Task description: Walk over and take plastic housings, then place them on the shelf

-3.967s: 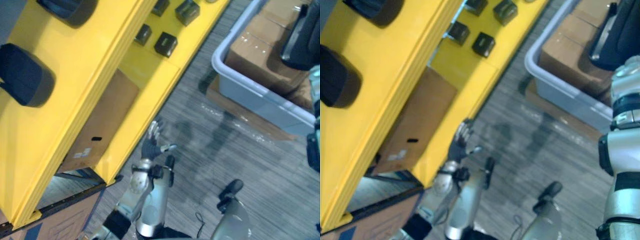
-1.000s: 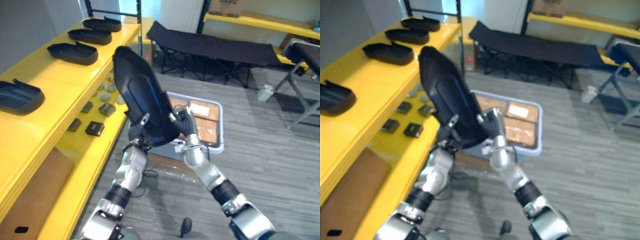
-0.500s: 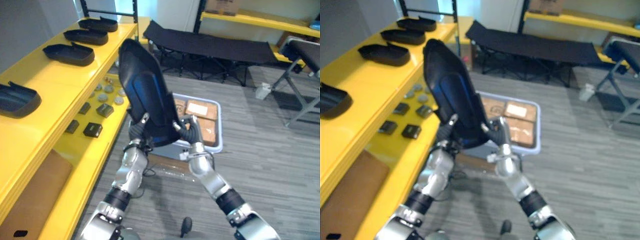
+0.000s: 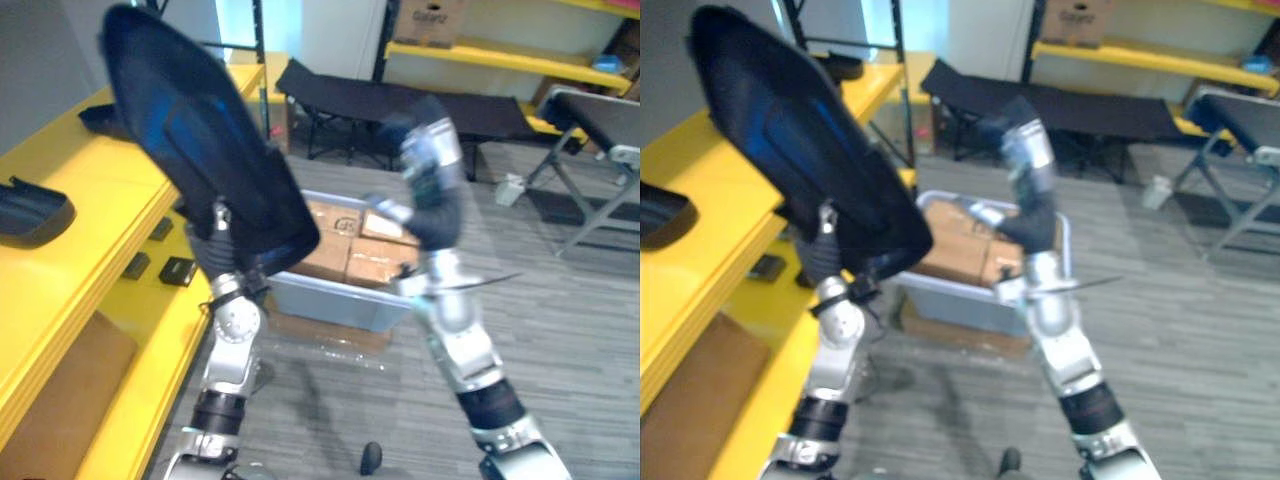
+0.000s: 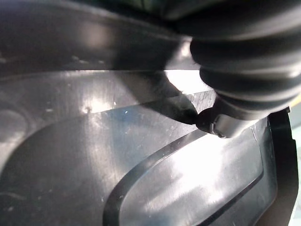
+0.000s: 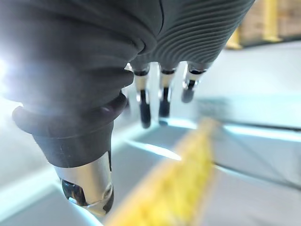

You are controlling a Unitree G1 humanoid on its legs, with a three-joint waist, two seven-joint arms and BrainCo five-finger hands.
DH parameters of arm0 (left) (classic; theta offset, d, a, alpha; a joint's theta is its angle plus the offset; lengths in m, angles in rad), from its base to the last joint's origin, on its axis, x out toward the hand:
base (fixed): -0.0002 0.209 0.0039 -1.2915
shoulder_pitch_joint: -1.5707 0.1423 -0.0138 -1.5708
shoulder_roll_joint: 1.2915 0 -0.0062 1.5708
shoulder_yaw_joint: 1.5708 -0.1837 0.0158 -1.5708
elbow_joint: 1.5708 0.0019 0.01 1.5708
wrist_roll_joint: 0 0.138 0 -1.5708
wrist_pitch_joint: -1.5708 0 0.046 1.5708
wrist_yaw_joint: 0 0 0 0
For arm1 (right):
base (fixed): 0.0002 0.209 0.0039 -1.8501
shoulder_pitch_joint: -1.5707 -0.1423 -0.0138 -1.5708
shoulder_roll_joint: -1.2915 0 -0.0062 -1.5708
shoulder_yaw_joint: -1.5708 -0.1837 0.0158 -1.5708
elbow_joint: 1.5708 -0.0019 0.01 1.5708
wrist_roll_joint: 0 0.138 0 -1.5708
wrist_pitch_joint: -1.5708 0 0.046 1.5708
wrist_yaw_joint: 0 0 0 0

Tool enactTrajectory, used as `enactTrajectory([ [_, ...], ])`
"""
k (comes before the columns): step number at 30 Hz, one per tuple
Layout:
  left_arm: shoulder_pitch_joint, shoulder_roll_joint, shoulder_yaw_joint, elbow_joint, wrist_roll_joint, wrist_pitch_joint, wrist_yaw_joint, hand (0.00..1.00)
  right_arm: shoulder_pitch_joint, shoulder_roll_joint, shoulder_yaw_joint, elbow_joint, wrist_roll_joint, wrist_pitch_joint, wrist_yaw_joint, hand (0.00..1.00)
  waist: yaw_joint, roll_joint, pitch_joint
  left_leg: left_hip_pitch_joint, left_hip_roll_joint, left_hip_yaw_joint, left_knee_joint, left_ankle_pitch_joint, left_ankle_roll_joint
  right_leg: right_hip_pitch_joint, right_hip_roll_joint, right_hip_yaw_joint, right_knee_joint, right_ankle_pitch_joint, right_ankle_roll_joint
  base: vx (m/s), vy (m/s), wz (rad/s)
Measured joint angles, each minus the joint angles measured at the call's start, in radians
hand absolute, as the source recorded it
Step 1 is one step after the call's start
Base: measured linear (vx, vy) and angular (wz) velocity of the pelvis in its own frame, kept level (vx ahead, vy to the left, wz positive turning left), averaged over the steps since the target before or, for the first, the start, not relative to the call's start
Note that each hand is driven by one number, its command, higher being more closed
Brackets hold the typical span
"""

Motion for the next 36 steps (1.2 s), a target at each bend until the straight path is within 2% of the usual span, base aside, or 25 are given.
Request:
enactTrajectory([
  [2,0.018,0.004,0.073,0.010,0.076,0.007,0.061,1.00,0.078,-0.040,-0.115,-0.046,0.011,-0.014,0.017,0.00,-0.021,0.000,-0.021,0.003,-0.001,0.009,-0.011,0.000,-0.001,-0.007,0.001,0.007,0.000,-0.002,0.002,0.01,0.017,-0.13],
  [4,0.030,0.014,0.125,0.013,0.144,0.026,0.120,1.00,0.166,-0.066,-0.197,-0.061,0.017,-0.014,0.026,0.00,-0.028,0.007,-0.034,0.019,-0.002,0.036,-0.026,0.001,-0.002,-0.017,0.003,0.030,0.000,-0.002,0.002,0.02,0.019,-0.27],
  [8,0.031,0.016,0.186,0.043,0.214,0.041,0.182,1.00,0.312,-0.059,-0.286,-0.057,0.121,-0.012,0.047,0.00,-0.055,0.026,-0.056,0.034,-0.008,0.057,-0.055,0.005,-0.004,-0.026,0.003,0.048,0.000,-0.001,0.002,0.03,0.021,-0.16],
  [10,0.046,0.016,0.218,0.056,0.225,0.037,0.194,1.00,0.388,-0.015,-0.330,-0.028,0.123,-0.012,0.032,0.00,-0.082,0.035,-0.062,0.039,-0.011,0.064,-0.072,0.008,-0.004,-0.028,0.003,0.051,0.000,-0.001,0.003,0.01,0.010,-0.04],
  [12,0.063,0.016,0.224,0.056,0.216,0.020,0.194,1.00,0.430,0.029,-0.354,0.043,0.123,-0.006,0.014,0.00,-0.083,0.034,-0.062,0.052,-0.012,0.083,-0.082,0.009,-0.005,-0.032,0.006,0.069,0.000,0.000,0.003,0.02,0.017,-0.19],
  [15,0.106,0.008,0.217,0.041,0.171,-0.025,0.189,1.00,0.503,0.101,-0.363,0.159,0.126,0.029,0.013,0.00,-0.092,0.035,-0.062,0.050,-0.017,0.084,-0.087,0.009,-0.004,-0.035,0.003,0.072,0.000,-0.001,0.005,0.01,0.012,-0.04],
  [18,0.214,-0.036,0.192,-0.076,0.118,-0.048,0.172,1.00,0.555,0.171,-0.336,0.308,0.124,0.055,0.000,0.00,-0.094,0.040,-0.049,0.038,-0.023,0.079,-0.077,-0.002,0.002,-0.038,-0.005,0.071,0.002,-0.011,0.017,0.01,0.032,0.08],
  [21,0.299,-0.073,0.137,-0.170,0.053,-0.087,0.110,1.00,0.565,0.196,-0.316,0.387,0.113,0.057,-0.021,0.00,-0.072,0.066,0.006,-0.044,-0.016,0.032,0.043,-0.063,0.015,-0.078,-0.028,0.052,0.080,-0.056,0.028,-0.03,0.064,0.30],
  [23,0.332,-0.076,0.130,-0.201,0.020,-0.096,0.067,1.00,0.545,0.198,-0.297,0.402,0.086,0.056,-0.034,0.00,-0.051,0.087,0.060,-0.082,-0.009,-0.005,0.141,-0.105,0.022,-0.098,-0.046,0.042,0.177,-0.098,0.033,-0.04,0.081,0.35],
  [26,0.380,-0.075,0.131,-0.249,0.020,-0.096,0.049,1.00,0.539,0.213,-0.279,0.434,0.093,0.056,-0.036,0.00,-0.021,0.080,0.072,-0.115,-0.005,-0.053,0.218,-0.147,0.029,-0.102,-0.065,0.012,0.259,-0.148,0.041,-0.01,0.073,0.35],
  [29,0.419,-0.071,0.139,-0.293,0.021,-0.094,0.049,1.00,0.535,0.217,-0.258,0.448,0.087,0.056,-0.026,0.00,-0.004,0.073,0.086,-0.124,-0.016,-0.094,0.248,-0.165,0.035,-0.071,-0.083,-0.022,0.281,-0.172,0.050,0.01,0.047,0.46],
  [32,0.488,-0.071,0.164,-0.370,0.023,-0.077,0.061,1.00,0.524,0.216,-0.199,0.450,0.092,0.058,0.023,0.00,0.022,0.076,0.087,-0.129,-0.036,-0.145,0.258,-0.174,0.042,-0.029,-0.104,-0.076,0.281,-0.190,0.061,0.01,0.014,0.52],
  [35,0.547,-0.072,0.262,-0.459,0.039,-0.061,0.068,1.00,0.463,0.214,-0.105,0.450,0.093,0.070,0.065,0.00,0.068,0.083,0.086,-0.150,-0.053,-0.204,0.256,-0.173,0.043,0.001,-0.116,-0.139,0.277,-0.209,0.059,0.03,-0.016,0.59],
  [36,0.569,-0.075,0.312,-0.479,0.042,-0.055,0.077,1.00,0.430,0.210,-0.063,0.451,0.094,0.075,0.082,0.00,0.098,0.087,0.083,-0.166,-0.060,-0.233,0.257,-0.170,0.043,0.005,-0.120,-0.167,0.280,-0.212,0.064,0.04,-0.022,0.69],
])
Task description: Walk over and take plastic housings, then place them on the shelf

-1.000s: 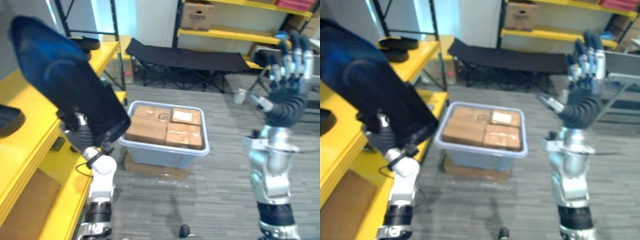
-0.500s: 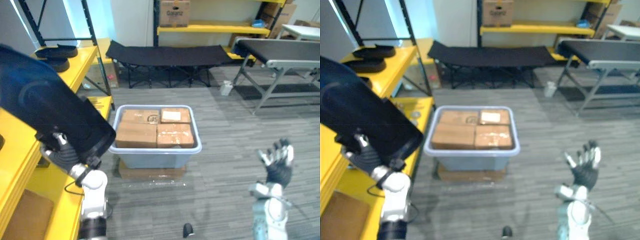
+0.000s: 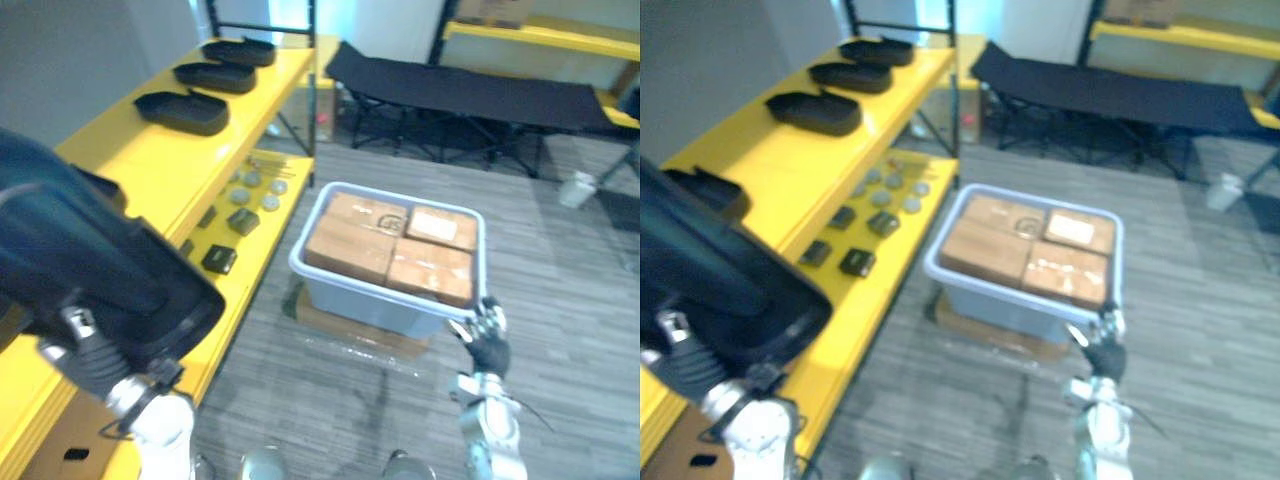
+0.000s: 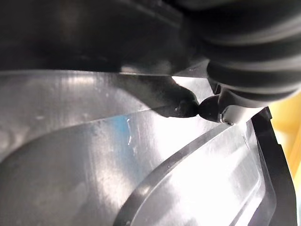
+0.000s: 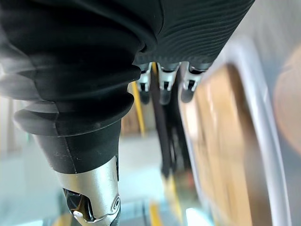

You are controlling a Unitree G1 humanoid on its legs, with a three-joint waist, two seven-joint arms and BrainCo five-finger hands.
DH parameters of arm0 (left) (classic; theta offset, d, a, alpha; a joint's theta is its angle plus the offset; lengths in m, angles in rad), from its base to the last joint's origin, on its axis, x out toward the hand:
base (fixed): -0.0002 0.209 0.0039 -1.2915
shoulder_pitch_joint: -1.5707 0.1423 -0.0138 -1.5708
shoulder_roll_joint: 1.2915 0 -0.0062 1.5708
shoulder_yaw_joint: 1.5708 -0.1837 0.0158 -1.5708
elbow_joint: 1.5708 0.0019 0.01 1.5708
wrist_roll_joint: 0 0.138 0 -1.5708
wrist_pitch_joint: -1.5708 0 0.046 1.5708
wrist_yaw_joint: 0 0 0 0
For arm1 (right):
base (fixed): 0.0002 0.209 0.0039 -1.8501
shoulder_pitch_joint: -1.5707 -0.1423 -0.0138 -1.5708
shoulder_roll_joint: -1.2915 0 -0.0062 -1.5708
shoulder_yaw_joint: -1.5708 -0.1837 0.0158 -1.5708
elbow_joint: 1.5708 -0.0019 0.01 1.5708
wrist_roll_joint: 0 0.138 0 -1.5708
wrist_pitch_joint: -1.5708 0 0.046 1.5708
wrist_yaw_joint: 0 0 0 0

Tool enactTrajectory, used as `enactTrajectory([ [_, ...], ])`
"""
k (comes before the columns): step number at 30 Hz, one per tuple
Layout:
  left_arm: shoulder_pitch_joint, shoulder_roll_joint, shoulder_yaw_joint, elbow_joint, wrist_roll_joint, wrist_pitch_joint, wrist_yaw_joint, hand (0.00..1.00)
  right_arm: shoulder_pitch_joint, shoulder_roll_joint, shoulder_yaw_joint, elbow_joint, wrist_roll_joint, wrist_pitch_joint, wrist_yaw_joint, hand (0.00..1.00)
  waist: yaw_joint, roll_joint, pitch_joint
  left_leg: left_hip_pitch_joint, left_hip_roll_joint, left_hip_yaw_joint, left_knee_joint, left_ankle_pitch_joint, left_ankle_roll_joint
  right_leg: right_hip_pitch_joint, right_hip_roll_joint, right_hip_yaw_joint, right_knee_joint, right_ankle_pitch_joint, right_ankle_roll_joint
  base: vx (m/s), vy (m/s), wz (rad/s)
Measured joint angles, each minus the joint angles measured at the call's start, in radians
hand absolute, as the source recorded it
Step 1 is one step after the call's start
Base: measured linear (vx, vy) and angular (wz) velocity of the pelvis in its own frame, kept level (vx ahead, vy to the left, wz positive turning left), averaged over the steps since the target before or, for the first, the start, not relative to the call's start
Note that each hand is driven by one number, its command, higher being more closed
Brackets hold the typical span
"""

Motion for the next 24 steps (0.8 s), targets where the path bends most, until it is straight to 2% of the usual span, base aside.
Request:
enactTrajectory([
  [1,0.020,-0.002,0.056,-0.006,0.001,0.008,0.007,1.00,-0.037,-0.003,0.043,0.007,0.000,0.001,0.014,0.00,0.026,0.006,-0.001,-0.013,-0.009,-0.029,0.001,0.003,0.001,0.014,-0.006,-0.036,0.001,-0.004,0.005,0.07,-0.014,0.73],
  [2,0.031,-0.007,0.086,-0.006,0.002,0.010,0.007,1.00,-0.058,-0.003,0.063,0.015,-0.001,0.002,0.023,0.00,0.039,0.007,-0.001,-0.013,-0.015,-0.049,0.002,0.006,0.000,0.024,-0.009,-0.052,0.002,-0.007,0.007,0.09,0.000,0.79],
  [5,0.096,-0.046,0.207,-0.006,-0.001,0.011,-0.003,1.00,-0.150,-0.004,0.144,0.074,-0.028,0.002,0.039,0.00,0.113,0.008,-0.001,-0.014,-0.051,-0.128,0.006,0.007,0.002,0.087,-0.029,-0.131,0.001,-0.030,0.014,0.10,0.012,0.79],
  [7,0.151,-0.075,0.285,-0.007,-0.020,0.001,-0.049,1.00,-0.211,-0.004,0.199,0.115,-0.073,0.008,0.047,0.00,0.170,0.001,-0.005,-0.017,-0.076,-0.184,0.004,0.007,0.002,0.128,-0.038,-0.181,-0.001,-0.044,0.017,0.08,0.011,0.82],
  [10,0.193,-0.116,0.335,-0.011,-0.079,-0.035,-0.104,1.00,-0.254,0.003,0.241,0.128,-0.098,0.027,0.049,0.00,0.219,-0.001,-0.007,-0.026,-0.086,-0.224,0.004,0.007,0.002,0.151,-0.037,-0.211,-0.003,-0.048,0.013,0.04,0.003,0.51],
  [11,0.204,-0.116,0.343,-0.018,-0.132,-0.048,-0.140,1.00,-0.266,0.006,0.256,0.128,-0.108,0.041,0.049,0.00,0.243,-0.005,-0.008,-0.032,-0.090,-0.238,0.003,0.007,0.002,0.160,-0.033,-0.228,-0.010,-0.050,0.010,0.01,0.001,0.28],
  [13,0.208,-0.116,0.348,-0.025,-0.179,-0.072,-0.171,1.00,-0.270,0.007,0.275,0.127,-0.107,0.058,0.053,0.00,0.251,-0.012,-0.013,-0.033,-0.093,-0.238,0.002,0.007,0.002,0.168,-0.028,-0.229,-0.027,-0.050,0.009,0.00,0.002,0.11],
  [18,0.204,-0.116,0.334,-0.042,-0.205,-0.078,-0.208,1.00,-0.240,-0.005,0.279,0.122,-0.102,0.093,0.063,0.00,0.230,-0.046,-0.033,-0.071,-0.097,-0.239,0.002,0.007,0.002,0.156,-0.018,-0.235,-0.066,-0.042,0.022,-0.03,0.018,0.05],
  [20,0.181,-0.116,0.307,-0.047,-0.205,-0.078,-0.211,1.00,-0.197,-0.013,0.273,0.099,-0.102,0.096,0.064,0.00,0.203,-0.055,-0.037,-0.105,-0.119,-0.265,0.013,0.015,0.011,0.180,-0.021,-0.291,-0.080,-0.035,0.029,-0.02,0.032,0.71],
  [22,0.142,-0.101,0.280,-0.066,-0.206,-0.076,-0.245,1.00,-0.149,-0.018,0.222,0.079,-0.104,0.096,0.056,0.00,0.176,-0.070,-0.037,-0.171,-0.144,-0.263,0.021,0.054,0.024,0.208,-0.020,-0.399,-0.102,-0.020,0.034,-0.02,0.043,1.24],
  [24,0.136,-0.098,0.275,-0.073,-0.209,-0.076,-0.279,1.00,-0.141,-0.019,0.193,0.080,-0.106,0.096,0.043,0.00,0.188,-0.068,-0.031,-0.178,-0.155,-0.269,0.000,0.079,0.028,0.205,-0.023,-0.420,-0.102,-0.006,0.022,0.00,0.080,0.68],
])
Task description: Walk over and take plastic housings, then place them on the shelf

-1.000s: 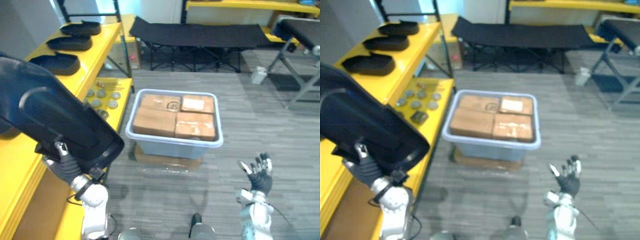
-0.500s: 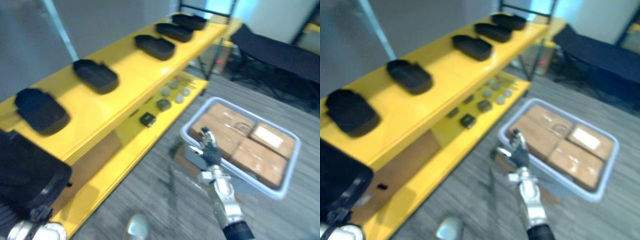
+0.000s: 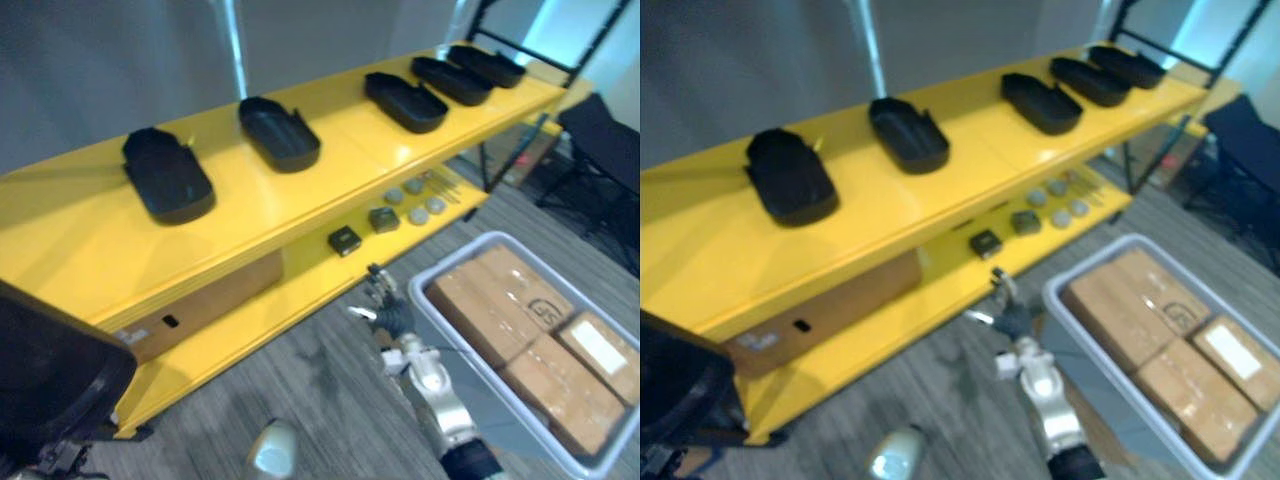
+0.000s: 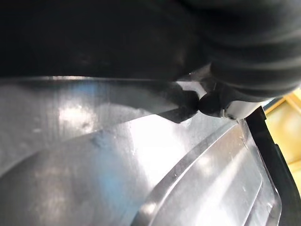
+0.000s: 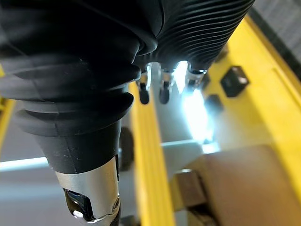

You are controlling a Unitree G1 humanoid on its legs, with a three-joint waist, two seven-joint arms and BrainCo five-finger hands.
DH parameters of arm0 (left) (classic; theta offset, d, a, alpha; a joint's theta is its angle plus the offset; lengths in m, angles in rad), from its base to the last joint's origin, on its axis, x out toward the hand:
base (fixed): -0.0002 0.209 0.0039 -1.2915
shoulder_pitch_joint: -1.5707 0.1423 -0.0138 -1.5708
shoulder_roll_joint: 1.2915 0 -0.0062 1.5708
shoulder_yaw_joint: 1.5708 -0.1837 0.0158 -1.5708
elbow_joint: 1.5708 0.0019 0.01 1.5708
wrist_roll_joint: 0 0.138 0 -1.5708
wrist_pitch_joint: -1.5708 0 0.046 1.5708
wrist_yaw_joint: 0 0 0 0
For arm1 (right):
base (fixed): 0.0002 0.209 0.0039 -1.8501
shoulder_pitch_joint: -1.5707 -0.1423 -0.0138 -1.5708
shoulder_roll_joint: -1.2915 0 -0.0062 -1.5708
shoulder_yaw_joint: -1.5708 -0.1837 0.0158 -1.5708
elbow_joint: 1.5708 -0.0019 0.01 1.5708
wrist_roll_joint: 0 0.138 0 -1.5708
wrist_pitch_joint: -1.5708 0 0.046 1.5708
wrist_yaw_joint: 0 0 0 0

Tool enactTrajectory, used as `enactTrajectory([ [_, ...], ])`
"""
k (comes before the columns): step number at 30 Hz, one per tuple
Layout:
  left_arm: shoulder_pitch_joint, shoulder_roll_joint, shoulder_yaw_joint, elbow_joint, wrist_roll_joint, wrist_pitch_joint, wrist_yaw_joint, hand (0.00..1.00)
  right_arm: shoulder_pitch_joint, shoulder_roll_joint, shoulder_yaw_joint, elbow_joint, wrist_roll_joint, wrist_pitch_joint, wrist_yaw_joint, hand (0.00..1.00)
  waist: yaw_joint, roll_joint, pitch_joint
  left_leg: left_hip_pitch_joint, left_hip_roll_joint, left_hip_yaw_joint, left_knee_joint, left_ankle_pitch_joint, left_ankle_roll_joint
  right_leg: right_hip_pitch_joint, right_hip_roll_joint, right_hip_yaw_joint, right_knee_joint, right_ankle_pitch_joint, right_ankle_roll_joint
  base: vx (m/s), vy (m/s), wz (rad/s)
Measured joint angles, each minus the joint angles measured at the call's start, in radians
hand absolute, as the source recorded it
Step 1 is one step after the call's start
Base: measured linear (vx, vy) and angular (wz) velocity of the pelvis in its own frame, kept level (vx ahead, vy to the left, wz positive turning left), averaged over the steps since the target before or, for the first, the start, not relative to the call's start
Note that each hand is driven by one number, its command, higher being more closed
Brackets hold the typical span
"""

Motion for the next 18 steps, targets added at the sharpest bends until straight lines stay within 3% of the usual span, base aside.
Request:
enactTrajectory([
  [4,0.002,0.001,-0.027,-0.001,-0.004,0.003,-0.049,1.00,0.006,0.004,-0.021,0.000,-0.001,-0.036,0.003,0.00,-0.012,0.012,0.010,0.010,-0.010,0.008,-0.050,0.057,0.006,-0.004,-0.020,0.040,0.060,-0.001,-0.016,-0.05,0.053,0.40],
  [8,-0.014,0.040,-0.077,-0.009,-0.009,0.003,-0.061,1.00,0.043,0.003,-0.044,-0.033,-0.002,-0.079,0.001,0.00,-0.051,0.014,0.033,0.007,0.003,0.014,-0.147,0.107,0.007,-0.052,-0.013,0.208,0.104,-0.054,-0.095,-0.16,-0.025,0.28],
  [10,-0.046,0.076,-0.096,-0.010,-0.010,0.003,-0.064,1.00,0.037,0.002,-0.049,-0.044,-0.025,-0.083,-0.003,0.00,-0.068,0.004,0.068,0.005,0.024,0.064,-0.182,0.146,0.003,-0.060,-0.009,0.234,0.096,-0.104,-0.106,-0.19,-0.082,0.18],
  [11,-0.065,0.083,-0.106,-0.010,-0.009,0.003,-0.064,1.00,0.030,0.003,-0.049,-0.044,-0.028,-0.088,-0.002,0.00,-0.068,-0.007,0.080,-0.002,0.025,0.073,-0.199,0.174,-0.005,-0.073,-0.007,0.261,0.082,-0.136,-0.086,-0.17,-0.090,0.02],
  [14,-0.081,0.078,-0.136,-0.010,-0.007,0.004,-0.055,1.00,0.026,0.002,-0.056,-0.046,-0.025,-0.098,0.005,0.00,-0.080,0.003,0.097,-0.010,0.058,0.080,-0.213,0.209,-0.015,-0.093,0.021,0.281,0.075,-0.121,-0.048,-0.11,-0.066,-0.15],
  [18,-0.087,0.078,-0.171,-0.012,0.006,0.004,-0.032,1.00,0.017,-0.005,-0.077,-0.081,-0.016,-0.118,0.028,0.00,-0.092,0.017,0.111,-0.011,0.068,0.096,-0.204,0.212,-0.018,-0.107,0.021,0.308,0.082,-0.115,-0.038,-0.05,0.006,-0.17],
])
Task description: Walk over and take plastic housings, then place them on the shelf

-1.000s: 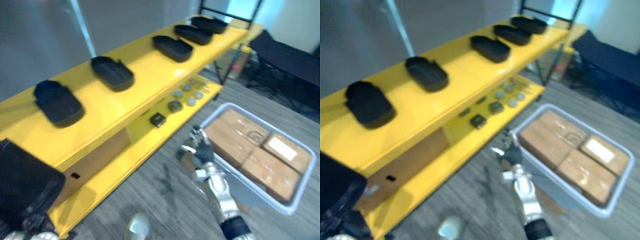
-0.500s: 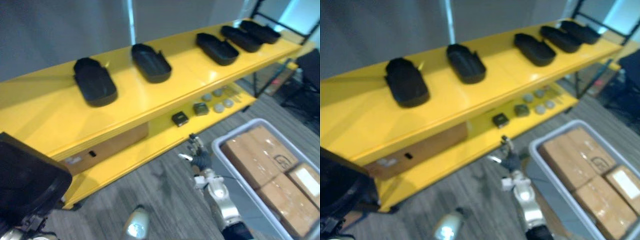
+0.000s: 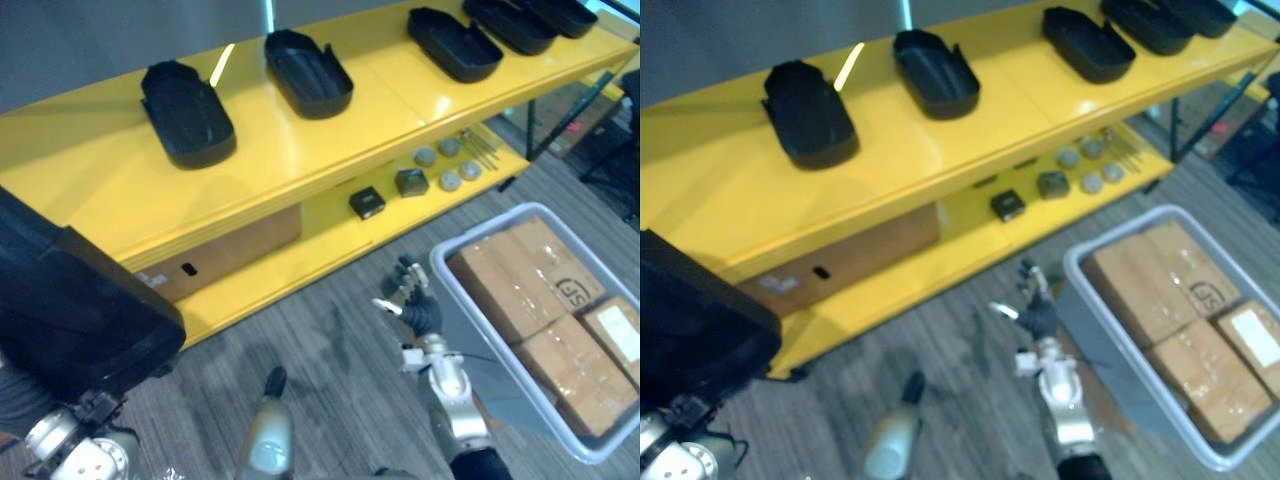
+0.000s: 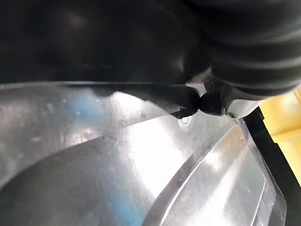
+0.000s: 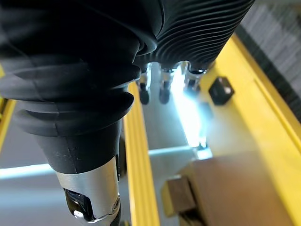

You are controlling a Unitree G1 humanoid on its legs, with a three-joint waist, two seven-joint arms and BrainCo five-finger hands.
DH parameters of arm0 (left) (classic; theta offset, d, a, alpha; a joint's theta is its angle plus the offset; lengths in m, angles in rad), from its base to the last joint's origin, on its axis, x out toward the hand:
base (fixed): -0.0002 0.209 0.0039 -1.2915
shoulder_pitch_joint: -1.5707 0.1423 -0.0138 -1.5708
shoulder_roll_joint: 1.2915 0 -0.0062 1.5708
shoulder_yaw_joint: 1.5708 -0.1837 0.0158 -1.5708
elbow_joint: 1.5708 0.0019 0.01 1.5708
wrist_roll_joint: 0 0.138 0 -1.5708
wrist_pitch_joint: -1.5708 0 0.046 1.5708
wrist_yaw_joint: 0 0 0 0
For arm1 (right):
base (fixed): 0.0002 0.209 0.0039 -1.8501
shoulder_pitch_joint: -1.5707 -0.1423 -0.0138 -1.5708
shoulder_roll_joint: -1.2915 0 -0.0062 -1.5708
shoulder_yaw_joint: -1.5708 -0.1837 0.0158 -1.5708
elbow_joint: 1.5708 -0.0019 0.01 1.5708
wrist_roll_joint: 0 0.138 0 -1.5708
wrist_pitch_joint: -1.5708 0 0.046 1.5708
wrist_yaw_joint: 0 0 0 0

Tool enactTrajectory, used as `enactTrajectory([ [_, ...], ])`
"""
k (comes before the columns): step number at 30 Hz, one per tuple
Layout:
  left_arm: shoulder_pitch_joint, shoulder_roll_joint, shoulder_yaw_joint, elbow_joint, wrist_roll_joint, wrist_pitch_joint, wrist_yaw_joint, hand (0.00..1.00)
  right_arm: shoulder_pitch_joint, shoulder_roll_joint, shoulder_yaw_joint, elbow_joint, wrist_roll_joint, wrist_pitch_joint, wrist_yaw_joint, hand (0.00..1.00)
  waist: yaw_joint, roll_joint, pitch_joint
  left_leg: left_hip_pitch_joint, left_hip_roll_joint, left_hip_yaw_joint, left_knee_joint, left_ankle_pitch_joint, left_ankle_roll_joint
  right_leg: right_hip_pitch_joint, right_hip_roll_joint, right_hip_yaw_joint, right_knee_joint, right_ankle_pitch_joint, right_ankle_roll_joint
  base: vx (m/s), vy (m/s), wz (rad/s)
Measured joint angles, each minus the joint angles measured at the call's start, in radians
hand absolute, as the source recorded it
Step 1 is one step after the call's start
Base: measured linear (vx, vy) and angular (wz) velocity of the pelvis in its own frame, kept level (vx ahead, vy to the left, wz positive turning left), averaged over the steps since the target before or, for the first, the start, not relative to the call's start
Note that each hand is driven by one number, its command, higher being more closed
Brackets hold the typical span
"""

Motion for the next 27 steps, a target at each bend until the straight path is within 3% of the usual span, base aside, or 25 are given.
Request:
enactTrajectory([
  [3,-0.005,0.000,-0.004,-0.013,0.033,0.000,0.030,1.00,-0.041,0.000,-0.009,-0.003,0.020,-0.043,0.014,0.00,0.002,0.020,0.021,-0.024,0.003,0.006,0.083,-0.047,0.012,0.000,-0.002,0.013,0.015,-0.009,0.001,-0.05,0.061,-0.11],
  [6,-0.002,0.003,0.012,-0.056,0.050,0.000,0.027,1.00,-0.073,0.009,-0.026,-0.007,0.037,-0.061,0.008,0.00,0.011,0.035,0.048,-0.079,0.000,0.002,0.263,-0.150,0.024,0.012,-0.018,0.015,0.085,-0.067,0.025,-0.02,0.107,0.06],
  [8,0.002,0.017,0.032,-0.061,0.048,-0.003,0.005,1.00,-0.067,0.014,-0.033,-0.008,0.037,-0.065,-0.024,0.00,0.017,0.014,0.058,-0.083,-0.023,0.022,0.363,-0.210,0.062,0.052,-0.052,-0.009,0.102,-0.093,0.007,0.08,0.173,0.28],
  [9,0.012,0.026,0.041,-0.058,0.047,-0.008,-0.013,1.00,-0.047,0.012,-0.051,-0.023,0.037,-0.068,-0.051,0.00,0.016,0.013,0.057,-0.084,-0.027,0.060,0.429,-0.274,0.111,0.073,-0.056,-0.003,0.160,-0.091,-0.044,0.21,0.251,0.46],
  [10,0.026,0.037,0.044,-0.058,0.050,-0.009,-0.021,1.00,-0.019,0.015,-0.077,-0.050,0.038,-0.070,-0.072,0.00,0.015,0.021,0.054,-0.083,-0.038,0.044,0.466,-0.308,0.092,0.026,-0.090,0.040,0.314,-0.055,-0.094,0.22,0.269,0.49],
  [11,0.027,0.041,0.048,-0.058,0.053,-0.013,-0.025,1.00,-0.011,0.020,-0.088,-0.052,0.037,-0.070,-0.080,0.00,0.012,0.013,0.050,-0.079,-0.049,0.041,0.470,-0.319,0.097,-0.008,-0.105,0.077,0.378,-0.021,-0.122,0.19,0.280,0.50],
  [12,0.028,0.056,0.058,-0.058,0.069,-0.026,-0.023,1.00,-0.007,0.026,-0.099,-0.053,0.036,-0.070,-0.095,0.00,0.010,0.001,0.042,-0.066,-0.064,0.036,0.462,-0.334,0.112,-0.068,-0.120,0.149,0.481,0.075,-0.132,0.18,0.224,0.32],
  [13,0.023,0.074,0.068,-0.059,0.077,-0.027,-0.024,1.00,-0.007,0.028,-0.112,-0.053,0.035,-0.070,-0.098,0.00,0.007,0.007,0.045,-0.052,-0.067,0.019,0.455,-0.340,0.130,-0.103,-0.118,0.198,0.543,0.097,-0.107,0.26,0.198,0.34],
  [15,-0.012,0.112,0.084,-0.059,0.083,-0.027,-0.020,1.00,-0.009,0.028,-0.148,-0.054,0.029,-0.070,-0.097,0.00,-0.005,0.008,0.044,0.002,-0.072,-0.005,0.422,-0.350,0.150,-0.170,-0.074,0.248,0.610,-0.041,-0.066,0.33,0.153,0.33],
  [16,-0.042,0.126,0.091,-0.059,0.082,-0.026,-0.020,1.00,-0.011,0.025,-0.178,-0.059,0.018,-0.070,-0.095,0.00,-0.007,0.011,0.041,0.042,-0.073,-0.009,0.393,-0.349,0.148,-0.206,-0.043,0.255,0.575,-0.076,-0.064,0.34,0.120,0.23],
  [18,-0.074,0.149,0.091,-0.057,0.075,-0.023,-0.011,1.00,-0.011,0.010,-0.222,-0.091,0.015,-0.070,-0.093,0.00,-0.016,0.023,0.032,0.074,-0.077,-0.018,0.361,-0.350,0.148,-0.266,-0.001,0.295,0.483,-0.090,-0.073,0.23,0.064,0.28],
  [19,-0.102,0.161,0.090,-0.055,0.073,-0.015,-0.010,1.00,-0.010,-0.009,-0.259,-0.123,0.017,-0.069,-0.090,0.00,-0.041,0.039,0.018,0.076,-0.085,-0.047,0.348,-0.353,0.144,-0.315,0.034,0.358,0.378,-0.085,-0.066,0.27,0.020,0.68],
  [21,-0.140,0.178,0.076,-0.040,0.073,0.005,-0.008,1.00,-0.005,-0.035,-0.314,-0.147,0.018,-0.064,-0.082,0.00,-0.060,0.050,-0.004,0.096,-0.095,-0.089,0.330,-0.363,0.131,-0.363,0.071,0.476,0.236,-0.058,-0.027,0.29,-0.015,0.83],
  [22,-0.157,0.193,0.065,-0.016,0.073,0.013,-0.007,1.00,0.005,-0.038,-0.343,-0.157,0.019,-0.057,-0.075,0.00,-0.085,0.055,-0.006,0.121,-0.102,-0.132,0.326,-0.372,0.115,-0.368,0.088,0.531,0.188,-0.044,-0.008,0.29,-0.159,1.01],
  [23,-0.166,0.194,0.059,-0.008,0.071,0.021,-0.008,1.00,0.013,-0.038,-0.353,-0.159,0.020,-0.049,-0.075,0.00,-0.103,0.053,-0.008,0.139,-0.105,-0.159,0.328,-0.381,0.098,-0.367,0.090,0.556,0.187,-0.042,-0.007,0.44,-0.301,1.35],
  [25,-0.164,0.190,0.032,-0.008,0.071,0.030,-0.008,1.00,0.035,-0.038,-0.353,-0.161,0.020,-0.035,-0.075,0.00,-0.106,0.021,-0.028,0.166,-0.107,-0.169,0.330,-0.403,0.062,-0.365,0.091,0.563,0.197,-0.012,-0.022,0.41,-0.409,1.09],
  [26,-0.150,0.182,0.013,-0.019,0.075,0.042,-0.009,1.00,0.040,-0.041,-0.352,-0.177,0.018,-0.035,-0.079,0.00,-0.104,-0.011,-0.050,0.168,-0.100,-0.151,0.343,-0.433,0.019,-0.361,0.092,0.556,0.209,0.049,0.023,0.33,-0.428,0.82],
  [27,-0.140,0.155,-0.006,-0.016,0.078,0.046,-0.010,1.00,0.034,-0.056,-0.355,-0.182,0.018,-0.036,-0.087,0.00,-0.106,0.015,-0.051,0.168,-0.069,-0.147,0.360,-0.443,0.009,-0.357,0.112,0.524,0.238,0.033,0.001,0.33,-0.495,0.75],
])
